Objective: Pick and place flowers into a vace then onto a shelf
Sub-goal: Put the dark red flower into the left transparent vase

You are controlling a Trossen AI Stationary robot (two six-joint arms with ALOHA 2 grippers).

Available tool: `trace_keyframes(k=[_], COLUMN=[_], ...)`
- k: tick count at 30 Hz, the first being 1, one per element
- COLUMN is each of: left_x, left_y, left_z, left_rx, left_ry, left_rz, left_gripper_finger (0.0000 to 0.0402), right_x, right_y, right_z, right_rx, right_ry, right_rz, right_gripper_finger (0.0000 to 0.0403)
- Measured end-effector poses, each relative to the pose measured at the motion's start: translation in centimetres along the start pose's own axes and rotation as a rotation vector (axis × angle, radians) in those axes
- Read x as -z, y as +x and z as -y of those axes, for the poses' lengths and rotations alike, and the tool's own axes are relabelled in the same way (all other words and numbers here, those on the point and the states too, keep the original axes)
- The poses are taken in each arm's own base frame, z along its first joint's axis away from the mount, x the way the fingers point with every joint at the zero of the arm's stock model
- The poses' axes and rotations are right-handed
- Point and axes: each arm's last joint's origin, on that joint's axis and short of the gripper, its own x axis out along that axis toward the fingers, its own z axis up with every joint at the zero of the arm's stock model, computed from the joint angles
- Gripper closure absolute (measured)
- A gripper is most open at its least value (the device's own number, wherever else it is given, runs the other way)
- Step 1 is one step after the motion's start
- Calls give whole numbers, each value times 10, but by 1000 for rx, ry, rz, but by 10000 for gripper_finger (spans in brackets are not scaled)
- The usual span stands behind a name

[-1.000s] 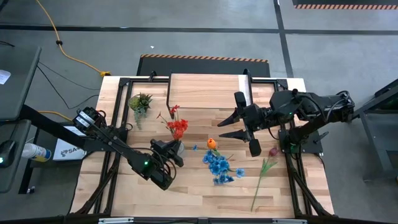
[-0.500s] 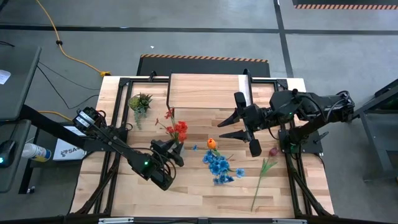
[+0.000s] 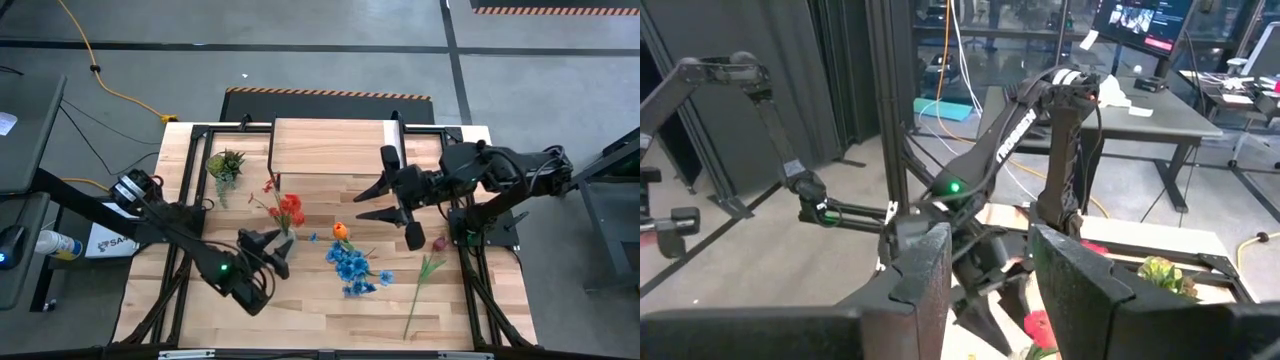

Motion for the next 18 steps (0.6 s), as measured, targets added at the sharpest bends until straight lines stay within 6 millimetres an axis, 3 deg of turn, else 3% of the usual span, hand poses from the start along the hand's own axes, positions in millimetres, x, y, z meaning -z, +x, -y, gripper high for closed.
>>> trace_keyframes(k=[10, 18], left_x=[9, 13], left_y=[-51, -85], left_z=[11, 25], left_rx=[194, 366], left_ry=[-109, -211], left_rz=[-200, -262], left_gripper_finger=[124, 124], right_x=[-5, 10], right_y=[-14, -38], right_z=[1, 0], right_rx=[-3, -52], right_ry=[1, 26], right_rz=[24, -164], right_gripper_finger=[269, 269])
